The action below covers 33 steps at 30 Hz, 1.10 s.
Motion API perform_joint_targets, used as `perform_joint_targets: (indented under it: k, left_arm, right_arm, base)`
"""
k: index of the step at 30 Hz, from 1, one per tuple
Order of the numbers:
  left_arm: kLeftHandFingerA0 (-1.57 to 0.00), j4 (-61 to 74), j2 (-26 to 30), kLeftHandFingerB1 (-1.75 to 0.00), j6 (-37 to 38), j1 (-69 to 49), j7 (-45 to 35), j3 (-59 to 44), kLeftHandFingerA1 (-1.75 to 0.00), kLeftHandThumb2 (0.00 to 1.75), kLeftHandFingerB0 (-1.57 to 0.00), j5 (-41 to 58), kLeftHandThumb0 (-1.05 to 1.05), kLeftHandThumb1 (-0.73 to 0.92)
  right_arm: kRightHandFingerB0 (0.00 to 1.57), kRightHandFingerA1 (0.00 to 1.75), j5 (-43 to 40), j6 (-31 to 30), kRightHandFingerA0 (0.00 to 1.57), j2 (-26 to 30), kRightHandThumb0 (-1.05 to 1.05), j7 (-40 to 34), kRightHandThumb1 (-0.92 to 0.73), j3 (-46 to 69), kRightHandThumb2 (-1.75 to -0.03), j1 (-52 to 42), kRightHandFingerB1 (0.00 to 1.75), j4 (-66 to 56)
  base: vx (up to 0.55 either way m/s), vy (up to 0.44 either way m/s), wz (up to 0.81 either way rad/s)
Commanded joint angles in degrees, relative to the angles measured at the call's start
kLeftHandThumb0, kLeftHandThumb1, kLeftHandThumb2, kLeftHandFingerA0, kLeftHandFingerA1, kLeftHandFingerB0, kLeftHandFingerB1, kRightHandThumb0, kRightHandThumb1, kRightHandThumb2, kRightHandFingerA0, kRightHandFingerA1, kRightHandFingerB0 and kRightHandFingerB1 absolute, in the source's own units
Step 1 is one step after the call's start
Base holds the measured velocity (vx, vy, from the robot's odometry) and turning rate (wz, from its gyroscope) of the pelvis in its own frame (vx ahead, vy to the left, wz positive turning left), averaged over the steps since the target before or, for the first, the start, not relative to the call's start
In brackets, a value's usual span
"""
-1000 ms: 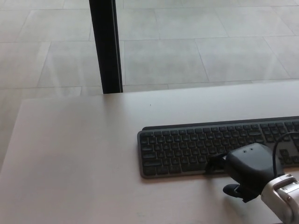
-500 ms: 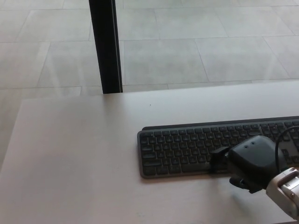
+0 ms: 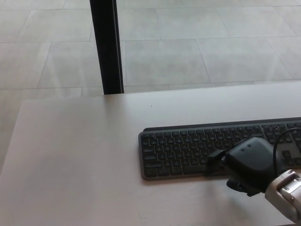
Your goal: The robot uses its right fingers to click on the space key of the black keyboard placed on the center of the white desk.
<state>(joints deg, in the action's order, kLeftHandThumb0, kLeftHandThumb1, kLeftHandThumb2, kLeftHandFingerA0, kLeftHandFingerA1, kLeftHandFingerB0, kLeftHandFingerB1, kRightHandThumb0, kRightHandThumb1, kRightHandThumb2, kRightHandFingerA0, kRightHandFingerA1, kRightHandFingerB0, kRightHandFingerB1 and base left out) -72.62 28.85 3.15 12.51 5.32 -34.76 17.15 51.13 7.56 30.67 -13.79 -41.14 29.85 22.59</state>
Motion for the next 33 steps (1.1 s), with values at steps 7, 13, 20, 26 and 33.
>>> perform_joint_targets:
  k: [7,13,20,26,33]
  left_arm:
    - [-0.73,0.0,1.0,-0.53,-0.7,-0.1,0.2,-0.4,-0.67,0.61,-0.56,0.8,-0.46,0.68]
    - [-0.73,-0.2,1.1,-0.54,-0.9,0.0,0.2,-0.5,-0.69,0.60,-0.57,0.9,-0.47,0.68]
    - [-0.69,0.3,1.0,-0.54,-0.9,-0.4,-0.4,-0.5,-0.66,0.61,-0.56,1.0,-0.46,0.69]
    - [-0.72,-0.1,1.1,-0.54,-0.4,-0.4,-0.5,-0.6,-0.69,0.61,-0.57,1.0,-0.47,0.68]
    - [-0.74,0.0,1.2,-0.55,-0.6,-0.4,0.1,-0.4,-0.68,0.60,-0.59,0.8,-0.48,0.67]
  right_arm:
    - [0.64,1.56,2.3,2.2,0.80,-0.5,-0.28,1.4,-0.58,1.8,-0.62,-0.9,0.49,2.5]
    - [0.67,1.57,3.5,2.3,0.80,-1.0,-0.30,-0.8,-0.55,2.7,-0.64,-0.6,0.50,5.3]
    - [0.66,1.55,4.2,1.6,0.81,-2.3,-0.29,0.4,-0.57,2.7,-0.62,-1.7,0.48,4.8]
    - [0.65,1.56,4.4,2.1,0.80,-3.6,-0.29,0.7,-0.59,2.5,-0.63,-1.4,0.48,5.1]
    - [0.63,1.56,3.9,2.8,0.79,-3.7,-0.27,2.4,-0.59,2.3,-0.62,-1.8,0.47,5.8]
  base:
    - [0.00,0.000,0.00]
    - [0.00,0.000,0.00]
    - [0.00,0.000,0.00]
    - [0.00,0.000,0.00]
    - [0.00,0.000,0.00]
